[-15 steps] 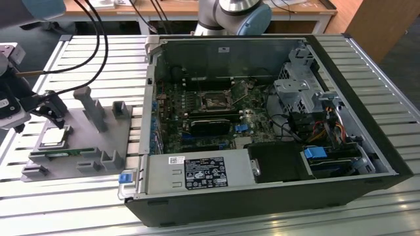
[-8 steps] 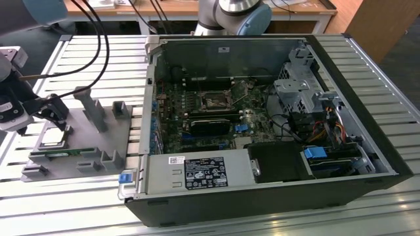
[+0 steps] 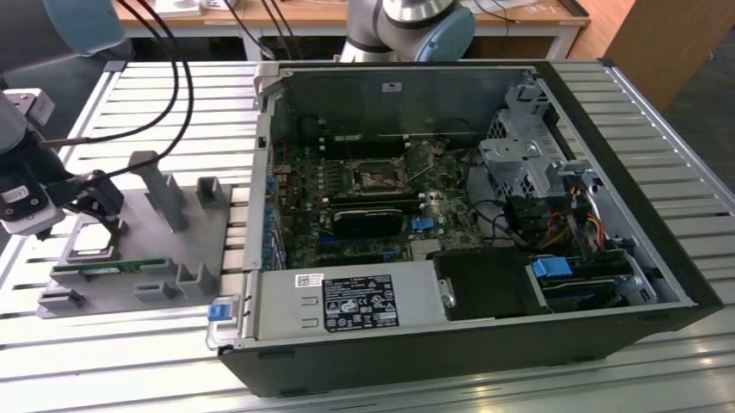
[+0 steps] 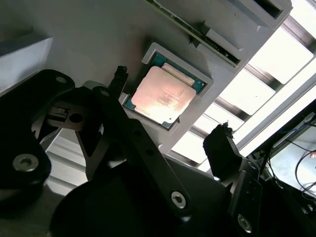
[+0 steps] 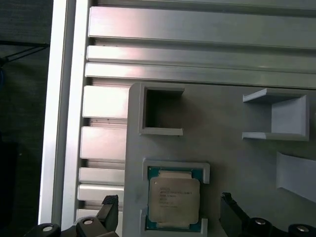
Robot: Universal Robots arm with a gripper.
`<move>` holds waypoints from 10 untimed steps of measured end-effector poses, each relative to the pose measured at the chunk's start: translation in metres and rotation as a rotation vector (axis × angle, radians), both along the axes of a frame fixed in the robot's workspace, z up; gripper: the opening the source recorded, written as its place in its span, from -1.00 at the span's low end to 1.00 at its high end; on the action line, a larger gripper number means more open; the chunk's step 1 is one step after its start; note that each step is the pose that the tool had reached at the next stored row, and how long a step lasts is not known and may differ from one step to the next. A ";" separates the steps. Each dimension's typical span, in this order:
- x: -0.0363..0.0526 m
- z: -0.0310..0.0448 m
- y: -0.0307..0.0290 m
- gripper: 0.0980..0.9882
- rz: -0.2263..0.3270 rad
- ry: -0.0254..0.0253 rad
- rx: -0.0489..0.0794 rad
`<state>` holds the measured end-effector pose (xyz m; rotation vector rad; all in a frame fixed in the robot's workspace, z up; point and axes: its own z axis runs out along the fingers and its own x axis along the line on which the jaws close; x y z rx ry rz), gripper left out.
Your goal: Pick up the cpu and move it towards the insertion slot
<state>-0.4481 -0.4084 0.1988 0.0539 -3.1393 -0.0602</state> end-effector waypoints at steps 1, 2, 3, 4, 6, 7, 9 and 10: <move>0.0000 -0.0016 0.0000 0.79 0.000 -0.0001 0.000; 0.0000 -0.0031 0.0000 0.79 0.001 -0.0001 0.000; 0.0000 -0.0045 0.0000 0.79 0.001 0.0000 0.000; 0.0000 -0.0058 0.0000 0.79 0.002 0.0000 0.000; 0.0000 -0.0081 0.0000 0.76 0.002 0.0000 0.000; 0.0000 -0.0088 0.0000 0.60 0.002 0.0000 0.000; 0.0000 -0.0099 0.0000 0.60 0.002 0.0001 0.000; 0.0000 -0.0104 0.0000 0.60 0.003 0.0001 0.000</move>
